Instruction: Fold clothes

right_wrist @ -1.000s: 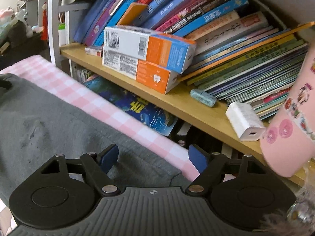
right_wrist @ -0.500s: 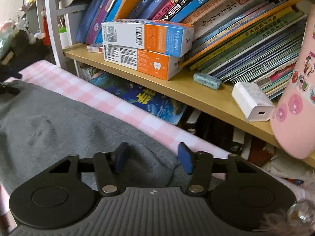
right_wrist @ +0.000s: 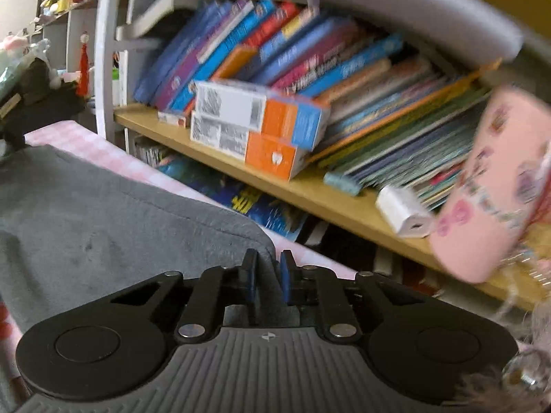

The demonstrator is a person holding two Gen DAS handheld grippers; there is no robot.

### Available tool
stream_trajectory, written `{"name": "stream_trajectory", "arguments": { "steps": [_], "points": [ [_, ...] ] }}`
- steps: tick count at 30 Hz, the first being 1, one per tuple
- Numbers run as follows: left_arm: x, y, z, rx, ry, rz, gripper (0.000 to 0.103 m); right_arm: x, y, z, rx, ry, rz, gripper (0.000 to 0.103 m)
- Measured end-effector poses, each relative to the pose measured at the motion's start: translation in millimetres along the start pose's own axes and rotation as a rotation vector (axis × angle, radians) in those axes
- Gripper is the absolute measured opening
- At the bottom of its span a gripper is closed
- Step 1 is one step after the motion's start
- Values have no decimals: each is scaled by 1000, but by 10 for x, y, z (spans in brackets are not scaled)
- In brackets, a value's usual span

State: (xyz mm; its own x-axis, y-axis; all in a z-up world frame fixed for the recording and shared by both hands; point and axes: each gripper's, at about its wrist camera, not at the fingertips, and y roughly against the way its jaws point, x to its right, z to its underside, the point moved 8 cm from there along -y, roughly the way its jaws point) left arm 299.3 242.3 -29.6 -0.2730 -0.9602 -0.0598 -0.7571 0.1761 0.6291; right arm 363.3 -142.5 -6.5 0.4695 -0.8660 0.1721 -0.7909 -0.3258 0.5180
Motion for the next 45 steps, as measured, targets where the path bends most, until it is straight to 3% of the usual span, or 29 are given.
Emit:
{"name": "stream_trajectory", "arguments": {
  "steps": [5, 11, 20, 25, 32, 38, 41, 43, 45],
  "points": [
    [82, 403, 64, 40, -42, -7, 0, -115, 525, 27, 63, 41, 28, 12],
    [198, 626, 93, 50, -85, -26, 0, -202, 856, 64, 90, 61, 58, 12],
    [334, 1281, 290, 163, -82, -27, 0, -512, 1574, 269, 178, 47, 84, 12],
    [453, 1790, 641, 198, -35, 8, 0, -902, 2184, 604, 173, 114, 46, 12],
    [500, 2110, 1274, 173, 74, 16, 0, -1310, 2760, 1298, 48, 108, -24, 12],
    [301, 2167, 1644, 161, 229, -58, 4, -1228, 2884, 1589, -10, -75, -27, 12],
    [274, 2251, 1724, 203, 324, -42, 8, -1124, 2898, 1653, -19, -309, -84, 15],
    [280, 2290, 1741, 230, 374, -23, 28, -1053, 2871, 1669, -15, -478, -138, 23],
    [301, 2312, 1727, 256, 424, 6, 37, -979, 2825, 1668, -3, -650, -203, 33]
  ]
}}
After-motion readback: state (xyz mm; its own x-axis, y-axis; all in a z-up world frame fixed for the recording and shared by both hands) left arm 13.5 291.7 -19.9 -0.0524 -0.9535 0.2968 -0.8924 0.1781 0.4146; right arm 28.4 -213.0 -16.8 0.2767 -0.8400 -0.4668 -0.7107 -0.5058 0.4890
